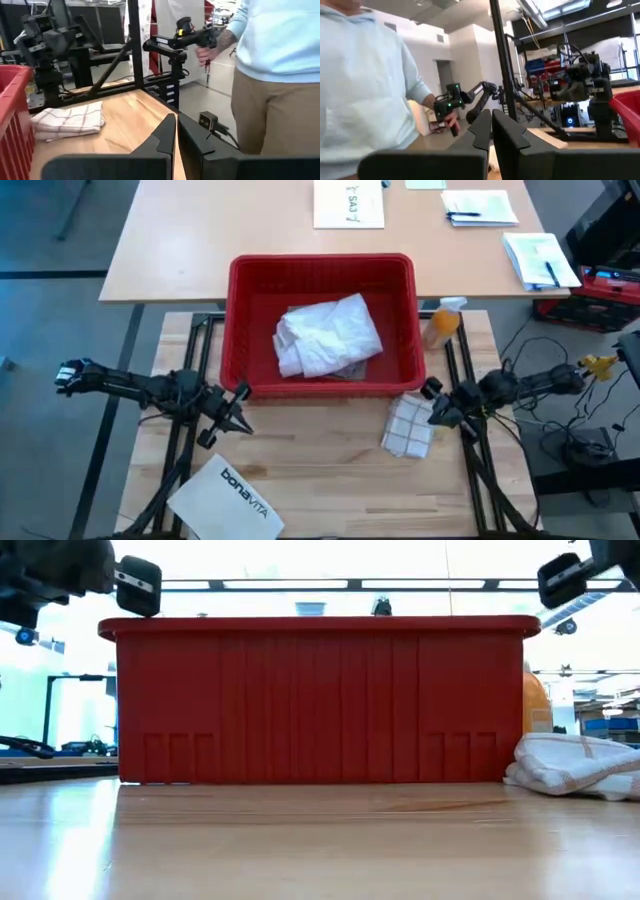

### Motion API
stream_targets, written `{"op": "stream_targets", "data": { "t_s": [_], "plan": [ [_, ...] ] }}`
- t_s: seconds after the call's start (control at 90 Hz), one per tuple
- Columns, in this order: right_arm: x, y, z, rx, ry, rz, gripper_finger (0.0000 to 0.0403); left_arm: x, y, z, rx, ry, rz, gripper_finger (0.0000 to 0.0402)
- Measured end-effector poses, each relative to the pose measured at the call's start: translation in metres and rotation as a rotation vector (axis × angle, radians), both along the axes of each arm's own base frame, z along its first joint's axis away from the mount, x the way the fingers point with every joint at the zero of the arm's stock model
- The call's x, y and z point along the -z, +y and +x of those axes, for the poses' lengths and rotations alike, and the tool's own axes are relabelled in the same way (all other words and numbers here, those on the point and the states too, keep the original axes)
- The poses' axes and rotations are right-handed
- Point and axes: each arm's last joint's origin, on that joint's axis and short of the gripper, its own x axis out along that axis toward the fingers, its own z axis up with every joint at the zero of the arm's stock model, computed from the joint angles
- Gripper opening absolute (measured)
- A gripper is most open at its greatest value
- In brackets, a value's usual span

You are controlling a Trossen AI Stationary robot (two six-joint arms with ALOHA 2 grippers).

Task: Fold laundry
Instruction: Return to Home Position

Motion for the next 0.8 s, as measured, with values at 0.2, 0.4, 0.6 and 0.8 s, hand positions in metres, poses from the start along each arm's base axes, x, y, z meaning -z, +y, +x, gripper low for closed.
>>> {"op": "stream_targets", "data": {
  "t_s": [0.2,0.4,0.6,0.8],
  "plan": [
    [0.005,-0.001,-0.004,0.004,-0.005,-0.005,0.0,0.003,0.004,-0.003,-0.134,-0.018,0.114,0.0],
    [0.012,-0.003,-0.003,0.075,0.075,0.004,0.0,-0.006,0.01,-0.014,-0.268,-0.028,0.182,0.0],
    [0.015,-0.005,-0.003,0.164,0.095,-0.005,0.0,-0.011,0.014,-0.03,-0.341,-0.08,0.172,0.0],
    [0.018,-0.006,-0.002,0.204,0.125,-0.003,0.0,-0.012,0.019,-0.049,-0.433,-0.116,0.174,0.0]
  ]
}}
